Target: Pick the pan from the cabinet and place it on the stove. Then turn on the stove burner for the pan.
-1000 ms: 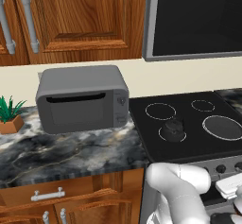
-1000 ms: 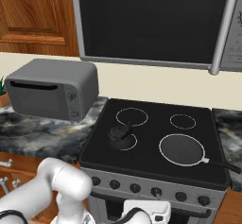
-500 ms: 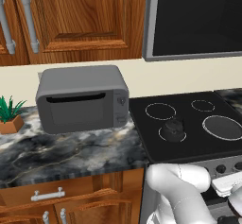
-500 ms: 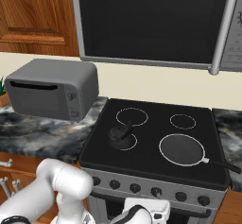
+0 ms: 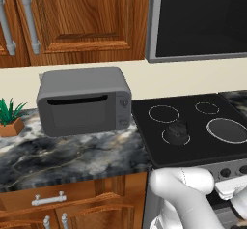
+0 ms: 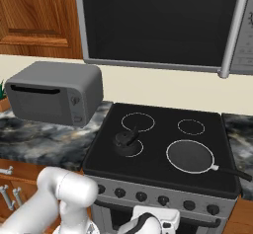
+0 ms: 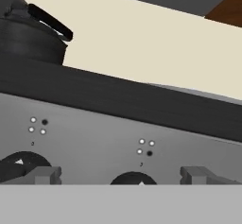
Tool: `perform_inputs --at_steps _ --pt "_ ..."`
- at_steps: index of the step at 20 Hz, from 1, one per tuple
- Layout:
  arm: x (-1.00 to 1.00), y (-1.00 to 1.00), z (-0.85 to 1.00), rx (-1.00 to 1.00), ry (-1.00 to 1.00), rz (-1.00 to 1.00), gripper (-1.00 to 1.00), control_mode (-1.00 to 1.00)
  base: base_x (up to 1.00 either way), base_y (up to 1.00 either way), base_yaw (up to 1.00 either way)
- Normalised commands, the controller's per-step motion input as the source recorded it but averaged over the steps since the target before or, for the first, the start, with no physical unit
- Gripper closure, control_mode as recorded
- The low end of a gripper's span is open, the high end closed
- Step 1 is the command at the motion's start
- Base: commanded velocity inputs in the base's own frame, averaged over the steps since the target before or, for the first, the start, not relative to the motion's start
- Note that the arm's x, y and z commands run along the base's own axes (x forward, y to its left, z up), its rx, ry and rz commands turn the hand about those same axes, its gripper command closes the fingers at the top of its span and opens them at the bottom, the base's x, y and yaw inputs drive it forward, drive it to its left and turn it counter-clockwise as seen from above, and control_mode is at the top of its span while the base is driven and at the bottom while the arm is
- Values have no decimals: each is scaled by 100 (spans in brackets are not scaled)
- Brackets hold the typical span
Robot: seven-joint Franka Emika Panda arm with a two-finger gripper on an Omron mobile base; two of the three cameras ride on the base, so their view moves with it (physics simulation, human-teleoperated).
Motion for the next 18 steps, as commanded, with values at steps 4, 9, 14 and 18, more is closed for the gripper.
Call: perform_inputs --at_steps 4,9,14,18 --pt "4 -12 -23 0 0 0 -100 -100 0 0 0" --pt "4 -12 -17 0 0 0 -100 -100 0 0 0" --pt "5 -10 -14 0 0 0 -100 -100 0 0 0" --pt "4 -2 -8 0 0 0 -100 -100 0 0 0"
